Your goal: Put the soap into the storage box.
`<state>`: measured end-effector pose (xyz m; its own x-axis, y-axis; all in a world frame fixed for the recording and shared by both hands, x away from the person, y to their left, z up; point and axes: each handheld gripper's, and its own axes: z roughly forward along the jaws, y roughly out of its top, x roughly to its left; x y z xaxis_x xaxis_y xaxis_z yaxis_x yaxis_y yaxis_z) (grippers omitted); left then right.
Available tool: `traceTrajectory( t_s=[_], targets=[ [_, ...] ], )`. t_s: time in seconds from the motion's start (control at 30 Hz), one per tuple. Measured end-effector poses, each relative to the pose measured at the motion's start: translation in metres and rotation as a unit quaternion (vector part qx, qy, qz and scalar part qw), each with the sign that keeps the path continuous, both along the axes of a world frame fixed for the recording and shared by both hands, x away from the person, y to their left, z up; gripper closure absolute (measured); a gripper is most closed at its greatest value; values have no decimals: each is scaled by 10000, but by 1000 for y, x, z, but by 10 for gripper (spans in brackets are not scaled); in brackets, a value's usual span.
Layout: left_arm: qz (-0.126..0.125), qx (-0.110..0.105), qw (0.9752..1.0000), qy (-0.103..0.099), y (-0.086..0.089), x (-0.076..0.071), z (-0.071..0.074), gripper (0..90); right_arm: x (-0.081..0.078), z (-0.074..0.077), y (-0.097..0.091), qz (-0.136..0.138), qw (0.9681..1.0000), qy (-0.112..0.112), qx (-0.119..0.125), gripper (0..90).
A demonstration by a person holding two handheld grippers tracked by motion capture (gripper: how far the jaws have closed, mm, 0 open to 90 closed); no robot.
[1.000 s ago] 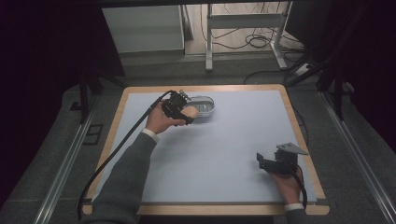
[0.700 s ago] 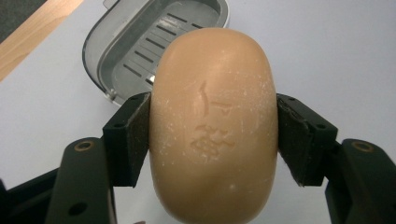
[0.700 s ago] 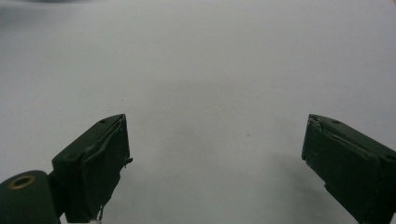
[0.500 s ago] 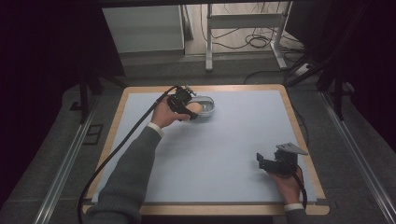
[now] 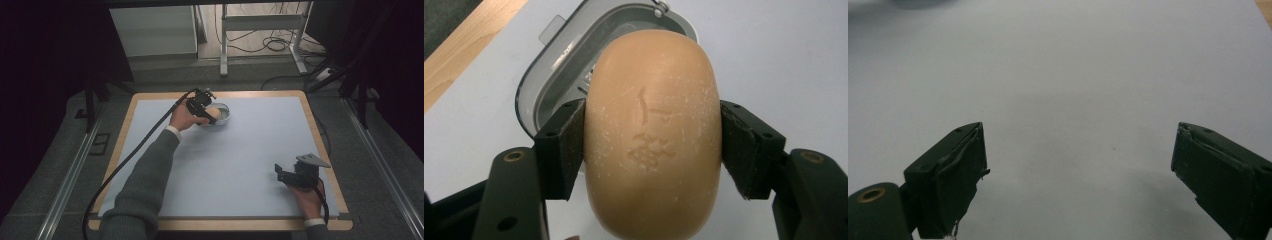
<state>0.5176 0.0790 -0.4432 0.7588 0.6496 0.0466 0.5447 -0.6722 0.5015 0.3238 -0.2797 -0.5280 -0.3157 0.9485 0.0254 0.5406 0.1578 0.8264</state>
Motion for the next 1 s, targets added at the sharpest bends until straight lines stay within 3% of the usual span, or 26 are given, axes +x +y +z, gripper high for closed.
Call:
traceTrajectory(
  t_s=[0.3,0.6,0.73,0.87,0.93,1.0],
  targets=[
    [40,-81,10000,37,-7,19,-5,327,0,0,0,-14,10000,1,13,77],
    [-68,16,9999,91,-14,28,-7,327,0,0,0,-21,10000,4,-6,77],
    [-17,2,9999,137,-14,31,-10,327,0,0,0,-38,10000,9,12,77],
    [29,117,9997,198,-13,33,-16,324,0,0,0,-24,10000,10,4,77],
    [51,-107,9998,136,-13,30,-11,309,0,0,0,-22,10000,14,6,77],
    [48,-183,9998,93,-14,27,-7,276,0,0,0,-29,10000,20,7,77]
  ],
)
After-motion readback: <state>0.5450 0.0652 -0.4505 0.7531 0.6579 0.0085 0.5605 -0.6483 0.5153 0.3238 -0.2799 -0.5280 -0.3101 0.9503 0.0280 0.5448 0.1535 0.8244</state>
